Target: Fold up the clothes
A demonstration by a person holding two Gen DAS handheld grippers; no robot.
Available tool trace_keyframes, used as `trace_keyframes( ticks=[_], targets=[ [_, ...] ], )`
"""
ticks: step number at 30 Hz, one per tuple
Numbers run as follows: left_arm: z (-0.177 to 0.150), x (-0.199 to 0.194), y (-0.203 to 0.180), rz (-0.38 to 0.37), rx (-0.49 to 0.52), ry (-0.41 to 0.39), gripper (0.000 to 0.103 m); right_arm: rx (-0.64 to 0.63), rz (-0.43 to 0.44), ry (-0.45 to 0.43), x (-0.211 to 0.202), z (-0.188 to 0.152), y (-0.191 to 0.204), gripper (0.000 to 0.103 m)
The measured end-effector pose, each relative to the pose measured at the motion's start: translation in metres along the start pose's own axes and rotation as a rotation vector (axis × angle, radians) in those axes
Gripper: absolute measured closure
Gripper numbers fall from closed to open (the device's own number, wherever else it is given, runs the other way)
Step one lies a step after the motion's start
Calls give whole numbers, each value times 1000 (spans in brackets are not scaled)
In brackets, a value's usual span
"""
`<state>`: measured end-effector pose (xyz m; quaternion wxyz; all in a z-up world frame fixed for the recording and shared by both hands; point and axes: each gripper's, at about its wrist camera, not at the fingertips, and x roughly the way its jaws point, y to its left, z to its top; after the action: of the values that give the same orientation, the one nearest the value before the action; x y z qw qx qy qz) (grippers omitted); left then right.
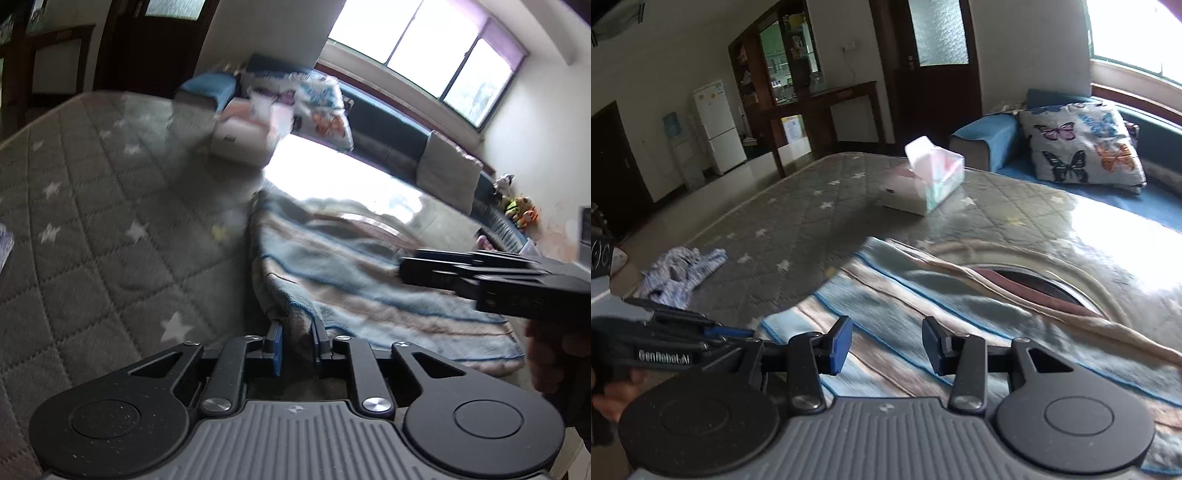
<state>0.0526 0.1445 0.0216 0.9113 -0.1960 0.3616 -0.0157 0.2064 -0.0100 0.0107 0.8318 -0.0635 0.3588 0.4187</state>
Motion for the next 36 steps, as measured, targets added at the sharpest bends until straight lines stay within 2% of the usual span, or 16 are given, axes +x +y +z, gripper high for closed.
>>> trace_keyframes(
  ticks=[7,8,9,10,15,17,20,21,25,28,32,36],
  targets=[
    [7,-5,-38,-48,98,-76,89,64,101,52,23,31,1,60],
    [7,-4,-42,-55,107,-80,89,65,111,62,27,35,1,59],
    [8,-3,-45,-58,115,-81,89,61,114,74,31,38,3,51],
    [8,-1,-49,-61,123,-83,89,58,118,86,35,42,4,47],
    [10,5,-63,-85,154,-82,89,-41,75,147,57,55,19,47],
    [9,7,-68,-94,168,-78,89,-82,29,171,65,56,25,49],
    [10,10,-72,-102,189,-73,89,-118,-22,194,72,53,29,66],
    [10,11,-73,-101,196,-71,89,-119,-36,199,74,51,29,80],
    [11,11,-73,-118,214,-75,87,-51,-47,179,66,45,14,93],
    [10,8,-76,-145,243,-87,83,51,-32,138,52,39,-8,94],
    [8,10,-85,-168,288,-86,71,170,-20,78,28,29,-37,95],
    [7,16,-93,-181,300,-72,69,270,-31,25,1,14,-69,95]
  ],
)
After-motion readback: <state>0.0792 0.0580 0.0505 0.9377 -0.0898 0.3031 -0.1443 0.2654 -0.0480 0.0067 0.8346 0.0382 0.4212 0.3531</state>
